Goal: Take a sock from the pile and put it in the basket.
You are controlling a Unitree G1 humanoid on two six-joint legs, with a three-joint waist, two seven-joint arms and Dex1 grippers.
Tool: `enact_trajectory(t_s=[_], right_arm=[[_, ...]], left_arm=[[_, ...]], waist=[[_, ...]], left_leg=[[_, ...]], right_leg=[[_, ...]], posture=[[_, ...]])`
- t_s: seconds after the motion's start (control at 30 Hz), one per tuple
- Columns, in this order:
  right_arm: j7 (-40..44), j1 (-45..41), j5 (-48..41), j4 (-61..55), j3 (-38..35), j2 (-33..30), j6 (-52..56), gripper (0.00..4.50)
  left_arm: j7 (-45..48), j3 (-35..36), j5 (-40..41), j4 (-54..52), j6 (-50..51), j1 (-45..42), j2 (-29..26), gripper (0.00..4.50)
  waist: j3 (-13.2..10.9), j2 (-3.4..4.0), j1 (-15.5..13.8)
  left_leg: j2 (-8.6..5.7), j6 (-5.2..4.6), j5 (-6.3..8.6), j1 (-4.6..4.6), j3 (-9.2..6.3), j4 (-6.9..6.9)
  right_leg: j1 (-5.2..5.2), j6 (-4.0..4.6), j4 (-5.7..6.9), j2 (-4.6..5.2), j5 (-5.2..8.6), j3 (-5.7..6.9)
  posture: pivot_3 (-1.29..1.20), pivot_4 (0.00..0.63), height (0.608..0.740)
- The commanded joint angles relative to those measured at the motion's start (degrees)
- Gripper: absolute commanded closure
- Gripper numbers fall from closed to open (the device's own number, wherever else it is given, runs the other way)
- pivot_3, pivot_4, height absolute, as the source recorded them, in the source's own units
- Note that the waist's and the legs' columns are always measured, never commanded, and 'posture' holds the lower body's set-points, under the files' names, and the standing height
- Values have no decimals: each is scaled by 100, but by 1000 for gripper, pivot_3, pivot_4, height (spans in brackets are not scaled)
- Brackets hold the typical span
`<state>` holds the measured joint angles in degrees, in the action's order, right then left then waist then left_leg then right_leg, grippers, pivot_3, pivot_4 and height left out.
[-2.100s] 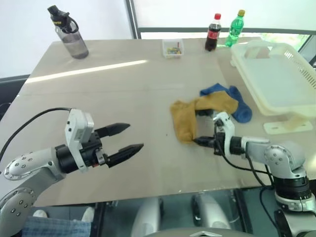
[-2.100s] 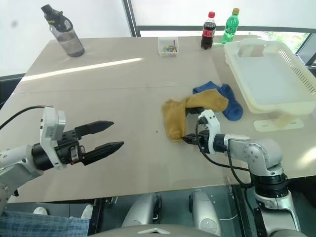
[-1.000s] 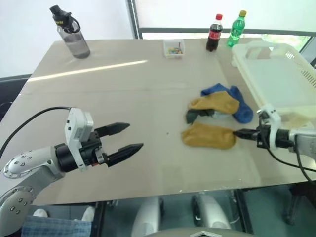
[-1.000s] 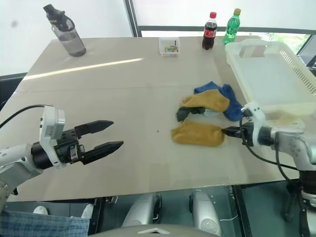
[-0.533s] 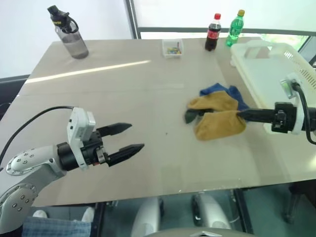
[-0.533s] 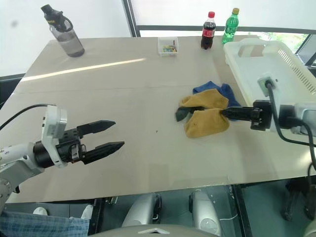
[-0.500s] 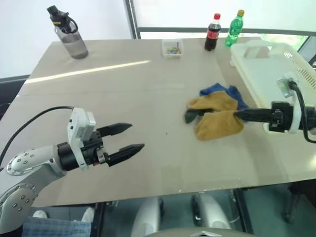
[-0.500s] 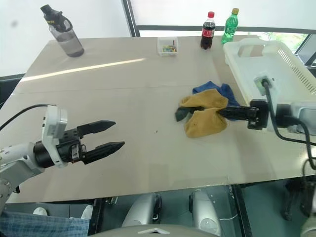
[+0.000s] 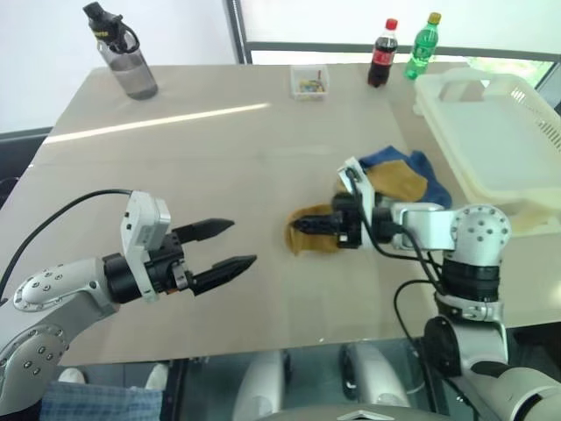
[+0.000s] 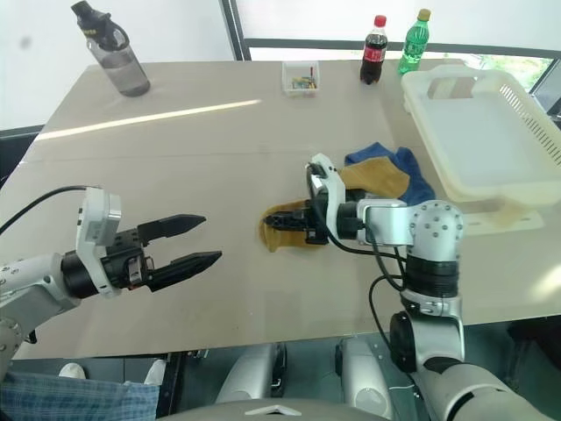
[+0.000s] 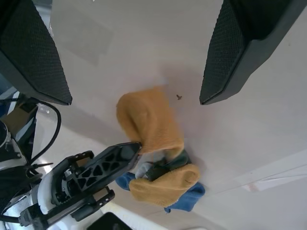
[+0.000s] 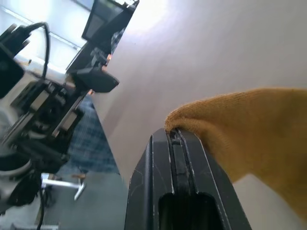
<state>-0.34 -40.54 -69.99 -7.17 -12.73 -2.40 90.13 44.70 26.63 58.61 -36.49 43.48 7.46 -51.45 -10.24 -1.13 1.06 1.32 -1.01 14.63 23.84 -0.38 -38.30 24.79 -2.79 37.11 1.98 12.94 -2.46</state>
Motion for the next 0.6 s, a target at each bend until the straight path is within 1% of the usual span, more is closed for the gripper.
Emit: enact_trajectory(t_s=[0.03,0.1,0.17,0.2,0.23,0.27,0.3,0.37,0.5,0.6], right_arm=[[-248,-71,121,-10,13,291,-267,4482],[-259,36,359,27,228,342,-303,4482],[-179,143,743,53,551,224,-446,4482],[-91,189,888,43,682,154,-530,4085],[14,237,979,-10,753,113,-636,3882],[74,274,1029,-66,758,110,-731,3525],[145,297,1049,-128,724,105,-842,3139],[255,322,981,-218,604,77,-902,2194],[576,458,940,-552,415,-453,-954,2194],[863,626,629,-836,257,-769,-824,2194]], left_arm=[[-14,40,49,-112,-38,-57,-4,0],[-19,19,47,-105,-36,-80,-4,0],[-20,5,48,-103,-30,-96,-7,0],[-18,2,49,-101,-28,-102,-9,0],[-12,1,49,-94,-27,-107,-13,0],[-8,2,49,-91,-26,-108,-17,0],[-3,3,51,-89,-23,-108,-20,0],[-1,4,57,-93,-19,-103,-21,0],[21,13,48,-68,-23,-92,-23,0],[34,-8,25,-49,-35,-84,-11,0]], waist=[[0,0,9],[0,1,10],[0,1,22],[0,2,27],[0,2,44],[0,1,64],[0,1,75],[0,1,105],[0,1,129],[0,1,113]], left_leg=[[1,0,0,-3,-1,1],[2,0,0,-4,-4,1],[2,0,0,-6,-3,1],[2,0,0,-6,-2,1],[2,0,0,-6,-2,1],[2,0,0,-6,-2,0],[2,0,0,-6,-2,0],[2,0,0,-6,-3,1],[2,0,0,-6,-3,1],[1,0,0,-5,-5,0]], right_leg=[[0,0,2,-3,0,0],[0,1,6,-5,0,3],[0,1,8,-5,1,3],[0,1,8,-5,1,2],[0,1,8,-5,1,2],[0,1,8,-5,1,2],[0,1,7,-5,1,2],[0,0,7,-5,1,2],[0,0,9,-5,1,1],[-1,0,7,-3,1,2]], posture=[[0,150,740],[0,150,740],[0,150,740],[0,150,740],[0,150,740],[0,150,740],[0,150,740],[0,150,740],[0,150,740],[0,150,740]])
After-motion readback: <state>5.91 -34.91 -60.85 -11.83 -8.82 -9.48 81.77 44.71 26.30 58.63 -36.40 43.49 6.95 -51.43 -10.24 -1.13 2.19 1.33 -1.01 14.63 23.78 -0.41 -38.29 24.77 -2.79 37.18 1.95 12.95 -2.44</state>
